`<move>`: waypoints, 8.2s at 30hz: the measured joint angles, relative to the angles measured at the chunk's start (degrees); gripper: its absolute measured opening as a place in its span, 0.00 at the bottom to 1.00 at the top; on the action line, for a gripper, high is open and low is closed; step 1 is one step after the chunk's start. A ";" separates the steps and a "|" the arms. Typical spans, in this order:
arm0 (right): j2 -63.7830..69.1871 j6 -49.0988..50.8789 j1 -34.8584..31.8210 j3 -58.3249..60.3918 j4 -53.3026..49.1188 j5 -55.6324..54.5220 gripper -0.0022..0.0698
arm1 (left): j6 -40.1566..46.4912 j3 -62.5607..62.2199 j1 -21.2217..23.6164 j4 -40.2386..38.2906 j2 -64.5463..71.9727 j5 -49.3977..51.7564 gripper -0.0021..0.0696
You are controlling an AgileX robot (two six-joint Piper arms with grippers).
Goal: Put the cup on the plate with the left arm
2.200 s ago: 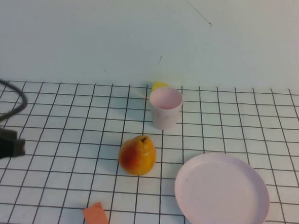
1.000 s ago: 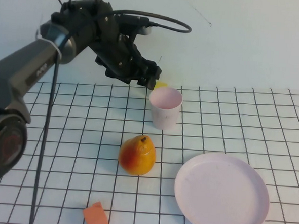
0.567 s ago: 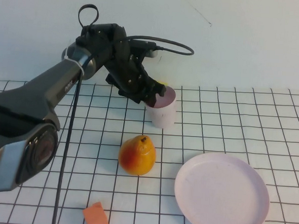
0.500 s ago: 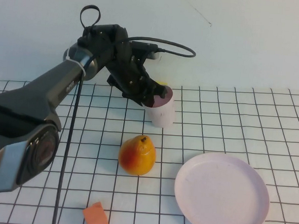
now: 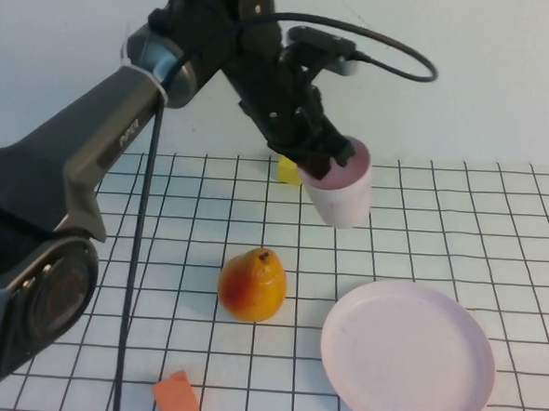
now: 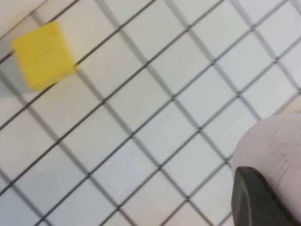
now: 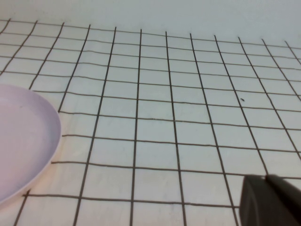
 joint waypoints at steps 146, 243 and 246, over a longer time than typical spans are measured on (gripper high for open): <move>0.00 0.00 0.00 0.00 0.00 0.00 0.03 | -12.58 132.84 22.71 14.50 -131.34 -50.16 0.03; 0.00 0.00 0.00 0.00 0.00 0.00 0.03 | -13.31 132.84 23.24 12.53 -131.34 -50.17 0.03; 0.00 0.00 0.00 0.00 0.00 0.00 0.03 | -13.31 132.84 23.24 12.53 -131.34 -50.17 0.03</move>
